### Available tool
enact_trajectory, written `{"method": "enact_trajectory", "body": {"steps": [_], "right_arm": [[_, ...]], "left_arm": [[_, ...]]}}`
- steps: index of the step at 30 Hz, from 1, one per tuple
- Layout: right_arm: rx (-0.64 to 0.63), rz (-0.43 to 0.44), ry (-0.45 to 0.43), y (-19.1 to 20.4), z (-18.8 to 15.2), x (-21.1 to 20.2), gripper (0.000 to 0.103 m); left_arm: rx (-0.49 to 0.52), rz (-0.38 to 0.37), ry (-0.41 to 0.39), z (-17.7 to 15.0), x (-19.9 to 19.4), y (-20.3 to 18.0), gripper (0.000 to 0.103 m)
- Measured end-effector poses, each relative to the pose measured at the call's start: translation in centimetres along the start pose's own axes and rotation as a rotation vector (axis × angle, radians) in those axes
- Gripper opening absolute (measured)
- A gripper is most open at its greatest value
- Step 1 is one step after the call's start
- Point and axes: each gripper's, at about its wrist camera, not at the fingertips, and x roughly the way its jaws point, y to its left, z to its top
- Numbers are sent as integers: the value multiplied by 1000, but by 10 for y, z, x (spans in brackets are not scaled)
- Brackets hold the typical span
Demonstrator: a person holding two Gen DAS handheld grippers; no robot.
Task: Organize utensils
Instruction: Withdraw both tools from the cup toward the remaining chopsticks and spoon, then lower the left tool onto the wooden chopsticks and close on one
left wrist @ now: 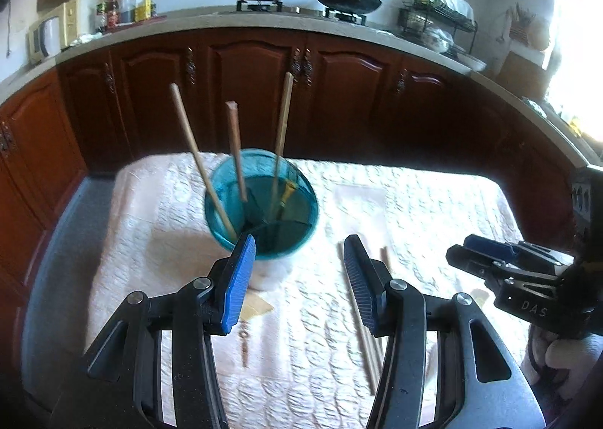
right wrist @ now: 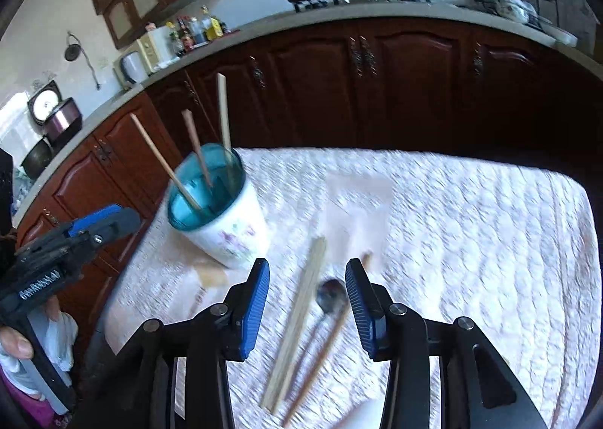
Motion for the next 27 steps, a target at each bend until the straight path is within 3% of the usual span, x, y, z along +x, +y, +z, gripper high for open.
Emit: {"method": "enact_trajectory", "body": {"steps": [7, 13, 19, 24, 27], "right_arm": [[86, -20, 95, -37, -30, 29, 40], [135, -13, 166, -53, -47, 56, 40], [159, -3, 187, -64, -53, 65, 40], [178, 2, 191, -74, -52, 66, 40], [183, 13, 193, -77, -51, 67, 40]], "left_arm": [[4, -52, 88, -25, 26, -14, 49], [26, -109, 224, -55, 77, -30, 48], [17, -156, 347, -72, 130, -46, 37], [49, -130, 416, -84, 166, -62, 27], [45, -115, 391, -79, 171, -63, 27]]}}
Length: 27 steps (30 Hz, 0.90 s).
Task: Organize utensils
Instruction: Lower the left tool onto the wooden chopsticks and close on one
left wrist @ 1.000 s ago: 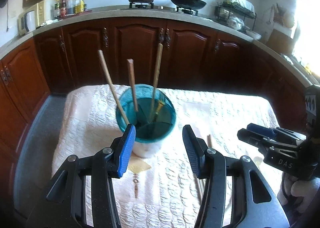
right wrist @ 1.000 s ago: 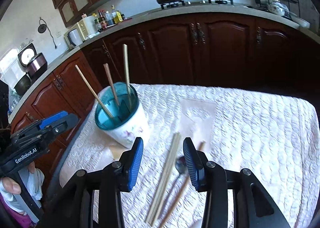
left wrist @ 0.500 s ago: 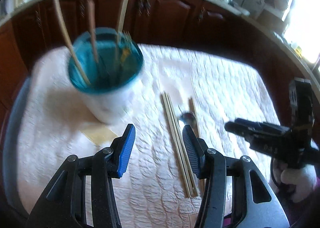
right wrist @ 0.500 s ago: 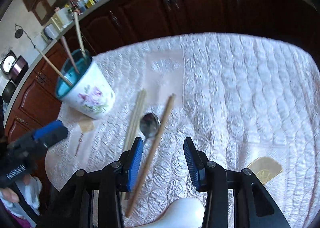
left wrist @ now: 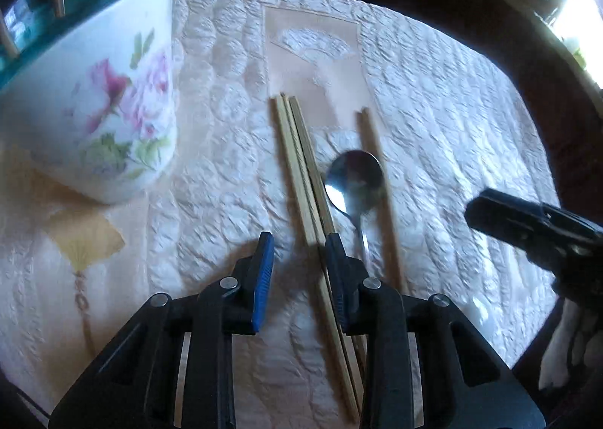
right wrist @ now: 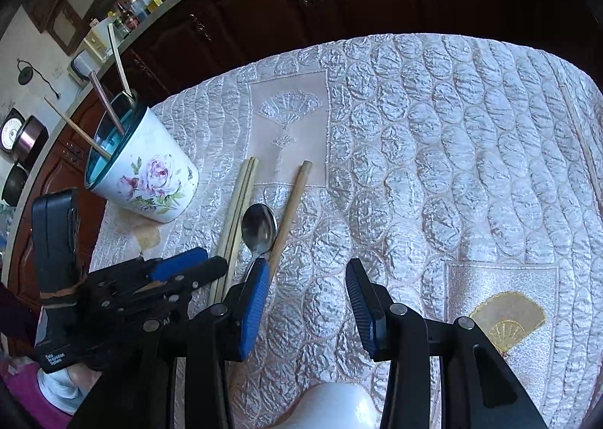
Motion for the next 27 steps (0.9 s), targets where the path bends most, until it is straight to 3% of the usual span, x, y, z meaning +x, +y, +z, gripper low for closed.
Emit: {"method": "enact_trajectory", "body": {"steps": [5, 7, 9, 13, 14, 16, 20, 23, 27], "right_arm": [[5, 16, 11, 4, 6, 12, 40], [10, 19, 18, 7, 8, 16, 40], [1, 28, 17, 10, 7, 15, 40], [0, 22, 14, 10, 7, 13, 40], [5, 21, 13, 9, 7, 13, 40], [9, 25, 9, 7, 7, 11, 40], [8, 31, 16, 7, 7, 13, 40], [6, 34, 20, 10, 8, 17, 40], [2, 31, 21, 10, 16, 24, 40]], "left_arm": [[-49, 5, 6, 11, 7, 6, 27], [-17, 17, 5, 15, 8, 2, 27], [-18, 25, 0, 13, 5, 6, 15], [-38, -1, -5, 6, -1, 21, 10], [-36, 37, -6, 2, -6, 24, 1], [-47, 89, 2, -6, -12, 31, 1], [-124, -23, 16, -13, -21, 43, 1], [-97, -61, -20, -5, -26, 31, 2], [-63, -31, -17, 6, -12, 14, 9]]}}
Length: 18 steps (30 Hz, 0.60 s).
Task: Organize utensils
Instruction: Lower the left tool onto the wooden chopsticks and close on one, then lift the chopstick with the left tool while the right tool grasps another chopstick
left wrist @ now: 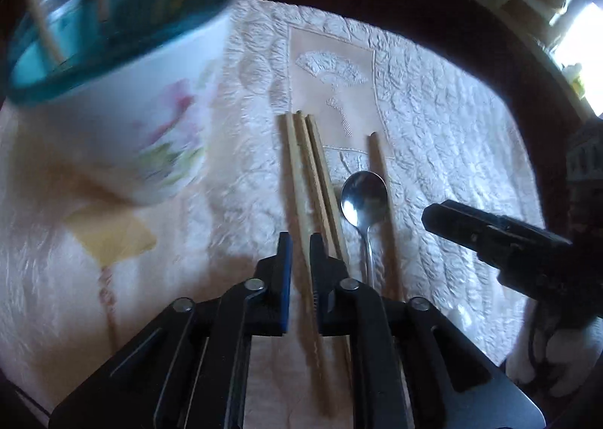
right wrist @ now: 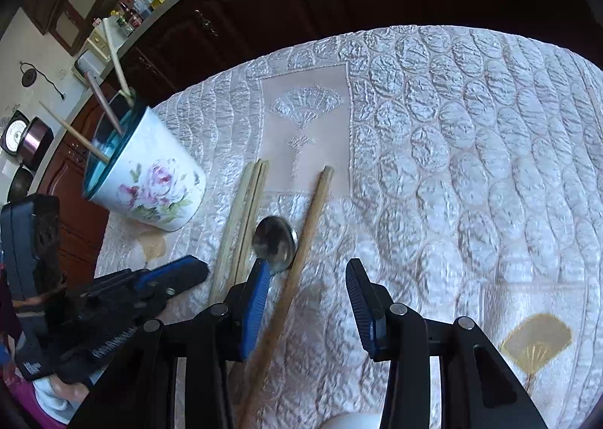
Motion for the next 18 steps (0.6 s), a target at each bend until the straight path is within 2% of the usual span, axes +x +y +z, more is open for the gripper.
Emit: {"method": "enact_trajectory", "body": {"steps": [3, 6, 9, 11, 18], "right_arm": [[-12, -16, 14, -1, 12, 10, 40], [-10, -24, 23, -1, 22, 20, 40], [1, -25, 34, 1, 27, 30, 40], [6, -20, 34, 2, 28, 33, 40], [18, -27, 38, -1, 25, 29, 40]], "left_arm": [[9, 24, 46, 3, 18, 0, 9], [2, 22, 44, 3, 21, 2, 9], [-38, -35, 60, 6, 14, 7, 9], [-27, -28, 51, 8, 12, 8, 9], [-48, -85, 59, 6, 9, 7, 9]]}}
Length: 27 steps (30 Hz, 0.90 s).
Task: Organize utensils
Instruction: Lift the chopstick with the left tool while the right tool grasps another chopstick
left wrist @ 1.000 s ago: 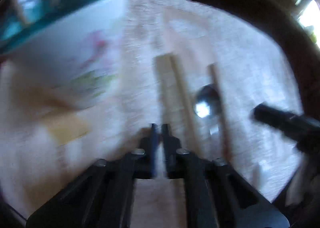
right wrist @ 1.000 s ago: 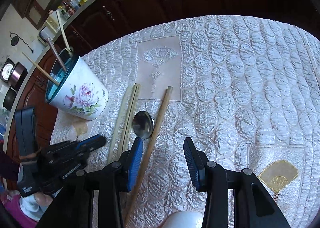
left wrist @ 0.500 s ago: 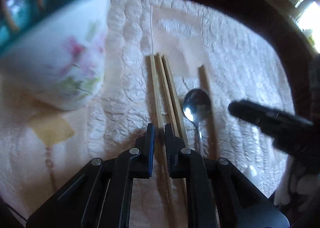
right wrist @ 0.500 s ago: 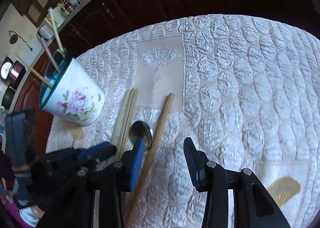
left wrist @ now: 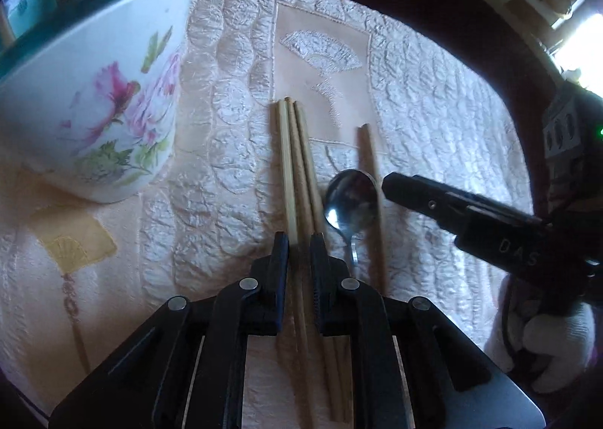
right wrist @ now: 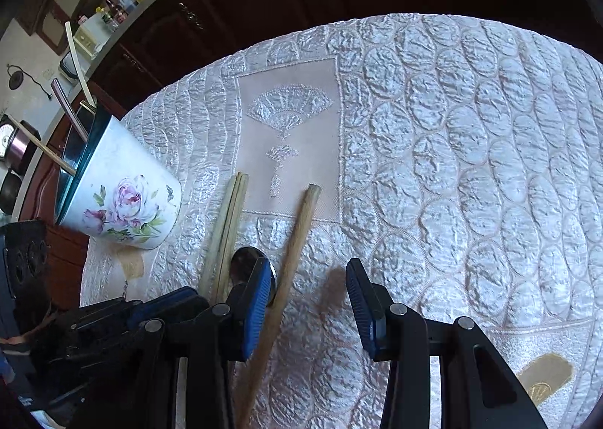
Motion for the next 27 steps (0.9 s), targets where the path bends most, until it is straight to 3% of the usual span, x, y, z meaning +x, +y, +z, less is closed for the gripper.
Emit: {"method": "enact_trajectory", "body": {"steps": [18, 22, 27], "right_arm": [[0, 0, 6, 0, -1, 3, 40], [-15, 4, 5, -1, 0, -2, 40], [-38, 9, -14, 0, -2, -14, 40]], "left_arm": [[72, 46, -9, 8, 18, -15, 12], [20, 54, -1, 5, 10, 0, 9], [9, 76, 5, -22, -18, 24, 4]]}}
